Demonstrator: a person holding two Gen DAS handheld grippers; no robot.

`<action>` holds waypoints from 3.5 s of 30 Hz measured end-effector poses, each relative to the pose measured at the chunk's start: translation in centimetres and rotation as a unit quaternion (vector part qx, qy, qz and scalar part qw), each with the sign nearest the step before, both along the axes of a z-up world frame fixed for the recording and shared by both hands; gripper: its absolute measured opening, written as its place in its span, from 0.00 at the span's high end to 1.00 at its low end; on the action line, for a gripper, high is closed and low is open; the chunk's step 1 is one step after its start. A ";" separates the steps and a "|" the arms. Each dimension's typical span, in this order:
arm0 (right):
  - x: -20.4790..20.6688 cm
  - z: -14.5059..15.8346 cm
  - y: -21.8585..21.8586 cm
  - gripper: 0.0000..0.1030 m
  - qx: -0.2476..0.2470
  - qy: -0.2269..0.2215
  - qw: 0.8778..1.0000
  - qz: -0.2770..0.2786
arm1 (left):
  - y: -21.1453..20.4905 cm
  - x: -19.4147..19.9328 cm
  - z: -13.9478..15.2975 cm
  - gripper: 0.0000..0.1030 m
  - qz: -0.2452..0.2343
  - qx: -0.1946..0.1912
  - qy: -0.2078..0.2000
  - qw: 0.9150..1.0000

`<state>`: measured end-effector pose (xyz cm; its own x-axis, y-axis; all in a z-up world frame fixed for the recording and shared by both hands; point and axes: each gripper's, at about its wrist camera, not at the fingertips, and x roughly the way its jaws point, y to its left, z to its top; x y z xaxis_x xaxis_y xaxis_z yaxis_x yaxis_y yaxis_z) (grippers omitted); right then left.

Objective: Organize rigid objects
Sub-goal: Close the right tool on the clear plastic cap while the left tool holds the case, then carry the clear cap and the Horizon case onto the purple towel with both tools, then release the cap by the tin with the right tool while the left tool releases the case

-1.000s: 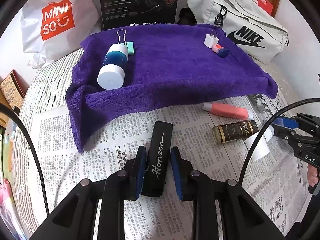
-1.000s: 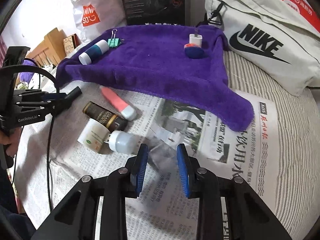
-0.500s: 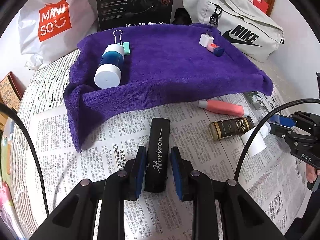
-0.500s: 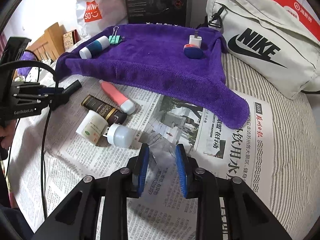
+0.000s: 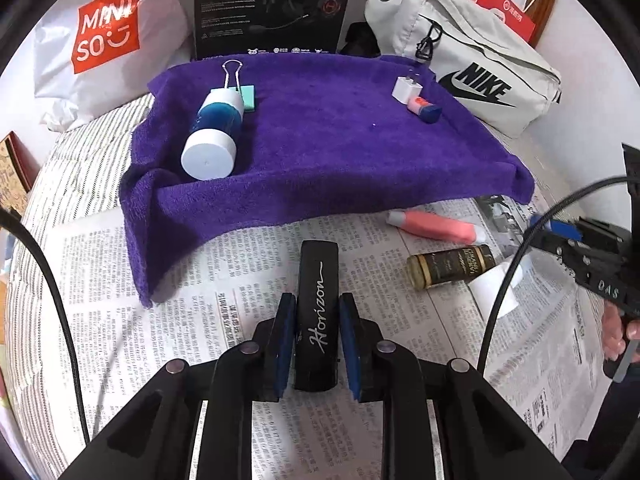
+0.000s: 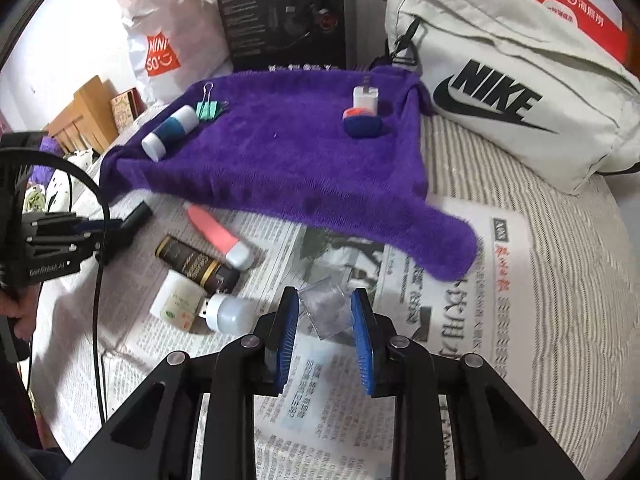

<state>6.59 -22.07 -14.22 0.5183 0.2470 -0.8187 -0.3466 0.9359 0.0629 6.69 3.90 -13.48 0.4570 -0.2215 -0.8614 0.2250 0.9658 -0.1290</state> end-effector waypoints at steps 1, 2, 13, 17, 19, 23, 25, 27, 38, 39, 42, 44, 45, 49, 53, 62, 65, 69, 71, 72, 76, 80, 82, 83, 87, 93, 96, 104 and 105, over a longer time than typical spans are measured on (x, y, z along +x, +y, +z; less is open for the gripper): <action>0.1 0.2 0.0 0.74 -0.001 -0.002 1.000 -0.001 | -0.1 0.0 0.1 0.79 0.000 0.000 -0.001 1.000; 0.2 0.4 0.0 0.74 -0.002 -0.005 1.000 -0.002 | -0.1 -0.1 0.1 0.79 -0.001 0.000 -0.001 1.000; 1.2 1.9 -0.2 0.74 0.007 -0.020 1.000 -0.007 | 0.0 0.1 2.1 0.79 -0.004 0.000 -0.018 1.000; 1.9 2.4 -0.3 0.74 0.008 -0.024 1.000 -0.008 | 0.3 0.3 3.0 0.79 -0.003 -0.003 -0.026 1.000; 2.2 2.7 -0.3 0.74 0.007 -0.025 1.000 -0.008 | 0.4 0.5 3.3 0.79 -0.001 -0.003 -0.029 1.000; 2.7 3.1 -0.1 0.74 0.004 -0.029 1.000 -0.009 | 0.7 0.8 4.1 0.79 0.002 -0.004 -0.037 0.999; 2.9 3.3 0.0 0.74 0.003 -0.031 0.999 -0.008 | 0.8 1.0 4.4 0.79 0.002 -0.005 -0.041 0.999; 3.1 3.5 0.1 0.74 0.001 -0.034 0.999 -0.006 | 0.9 1.2 4.7 0.79 0.002 -0.006 -0.044 0.999; 4.7 4.6 0.6 0.74 0.003 -0.042 0.999 -0.002 | 1.0 3.3 6.1 0.79 0.002 -0.009 -0.057 0.998; 4.9 4.7 0.7 0.74 0.003 -0.042 0.999 -0.002 | 1.0 3.6 6.1 0.79 0.002 -0.011 -0.056 0.998; 5.4 4.7 0.7 0.74 0.003 -0.042 0.999 -0.003 | 0.9 4.3 6.0 0.79 0.003 -0.010 -0.053 0.999; 5.9 4.7 0.7 0.74 0.002 -0.041 0.999 -0.006 | 0.8 4.8 5.7 0.79 0.002 -0.012 -0.049 0.999; 6.2 4.6 0.6 0.74 0.002 -0.040 0.999 -0.007 | 0.8 5.1 5.6 0.79 0.002 -0.013 -0.048 0.999; 7.2 4.4 0.6 0.74 -0.002 -0.038 0.999 -0.010 | 0.7 6.1 5.3 0.79 -0.001 -0.016 -0.044 0.999; 8.3 4.4 0.8 0.74 -0.003 -0.038 0.999 -0.011 | 0.6 7.4 4.9 0.79 0.000 -0.016 -0.038 0.999; 11.0 3.3 2.2 0.74 -0.011 -0.025 1.000 -0.001 | 0.7 10.4 3.3 0.79 0.004 -0.015 -0.016 1.000; 11.8 2.4 2.6 0.74 -0.015 -0.015 1.000 0.001 | 0.7 11.2 2.6 0.79 0.006 -0.015 -0.007 1.000; 12.7 1.4 3.0 0.74 -0.022 -0.005 1.000 0.003 | 0.6 11.8 1.8 0.79 0.005 -0.014 0.001 1.000; 13.1 0.9 3.2 0.74 -0.026 0.000 1.000 0.005 | 0.6 12.2 1.5 0.79 0.007 -0.012 0.005 1.000; 13.2 0.8 3.3 0.74 -0.027 0.001 1.000 0.006 | 0.6 12.3 1.3 0.79 0.008 -0.011 0.007 1.000; 13.7 0.1 3.6 0.74 -0.035 0.007 0.999 0.008 | 0.5 12.8 0.7 0.79 0.008 -0.002 0.013 1.000; 14.1 -0.4 3.6 0.74 -0.037 0.011 0.999 0.005 | 0.7 13.3 0.3 0.79 0.014 0.012 0.014 1.000; 14.3 -0.5 3.5 0.74 -0.038 0.011 0.999 0.004 | 0.7 13.4 0.2 0.79 0.015 0.016 0.014 1.000; 14.3 -0.5 3.6 0.74 -0.038 0.010 0.999 0.006 | 0.7 13.6 0.2 0.79 0.015 0.016 0.015 1.000; 14.8 -0.6 3.9 0.74 -0.043 0.010 0.999 0.008 | 0.7 13.9 0.1 0.79 0.012 0.024 0.015 1.000; 15.2 -0.9 4.3 0.74 -0.046 0.008 0.999 0.010 | 0.5 14.1 0.0 0.79 0.007 0.035 0.019 0.999; 15.2 -1.0 4.4 0.74 -0.047 0.006 0.999 0.012 | 0.3 14.1 0.0 0.79 0.005 0.045 0.019 0.999; 15.2 -1.0 4.3 0.73 -0.047 0.009 0.999 0.014 | 0.1 13.8 0.1 0.75 0.006 0.051 0.023 0.998; 15.1 -1.0 4.2 0.73 -0.047 0.010 0.999 0.015 | 0.0 13.7 0.1 0.72 0.004 0.051 0.024 0.998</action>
